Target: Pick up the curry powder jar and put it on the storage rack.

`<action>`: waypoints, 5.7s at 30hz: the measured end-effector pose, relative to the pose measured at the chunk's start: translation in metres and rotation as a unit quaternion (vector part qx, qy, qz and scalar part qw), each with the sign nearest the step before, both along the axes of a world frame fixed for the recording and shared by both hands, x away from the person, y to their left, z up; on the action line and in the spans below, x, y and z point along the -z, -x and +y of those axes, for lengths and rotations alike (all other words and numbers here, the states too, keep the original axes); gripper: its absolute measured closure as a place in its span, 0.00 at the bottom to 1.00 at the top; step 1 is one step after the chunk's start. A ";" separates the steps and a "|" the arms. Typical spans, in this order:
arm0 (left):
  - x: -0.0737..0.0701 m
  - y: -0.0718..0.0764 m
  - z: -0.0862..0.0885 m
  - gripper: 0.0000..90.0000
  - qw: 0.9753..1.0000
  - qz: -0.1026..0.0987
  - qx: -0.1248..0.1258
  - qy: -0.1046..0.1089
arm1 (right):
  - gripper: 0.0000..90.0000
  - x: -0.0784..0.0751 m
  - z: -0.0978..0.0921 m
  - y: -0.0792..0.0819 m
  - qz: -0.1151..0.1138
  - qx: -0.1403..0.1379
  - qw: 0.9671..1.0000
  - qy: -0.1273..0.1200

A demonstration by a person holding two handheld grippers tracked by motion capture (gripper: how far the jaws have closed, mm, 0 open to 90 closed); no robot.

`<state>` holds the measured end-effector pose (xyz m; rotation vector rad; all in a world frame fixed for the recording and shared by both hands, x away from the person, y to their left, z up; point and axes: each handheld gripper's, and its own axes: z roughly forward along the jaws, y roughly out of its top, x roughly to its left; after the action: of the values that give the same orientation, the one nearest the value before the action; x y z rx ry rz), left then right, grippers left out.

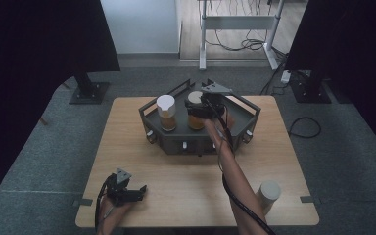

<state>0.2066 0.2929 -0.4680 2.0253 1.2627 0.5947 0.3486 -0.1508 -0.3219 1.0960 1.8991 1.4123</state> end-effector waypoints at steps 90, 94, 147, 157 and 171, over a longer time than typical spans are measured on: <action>0.000 0.000 -0.001 0.03 1.000 0.000 -0.004 0.000 | 0.00 0.001 -0.069 0.094 -0.066 -0.024 0.997 0.007; 0.000 0.000 -0.001 0.03 1.000 0.000 -0.003 0.000 | 0.00 0.004 -0.072 0.096 -0.066 -0.020 0.998 0.003; 0.000 0.001 -0.002 0.03 1.000 -0.001 -0.005 0.000 | 0.05 0.025 -0.118 0.145 -0.053 0.018 0.998 -0.008; 0.000 0.001 -0.002 0.03 1.000 -0.001 -0.005 0.001 | 0.05 0.032 -0.130 0.153 -0.049 0.029 0.998 -0.007; 0.001 0.001 -0.002 0.03 1.000 -0.001 -0.006 0.002 | 0.06 0.042 -0.142 0.162 -0.045 0.050 0.998 0.001</action>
<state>0.2059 0.2912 -0.4687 2.0150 1.2733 0.6000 0.1863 -0.2925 -0.3641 1.0937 1.7574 1.3804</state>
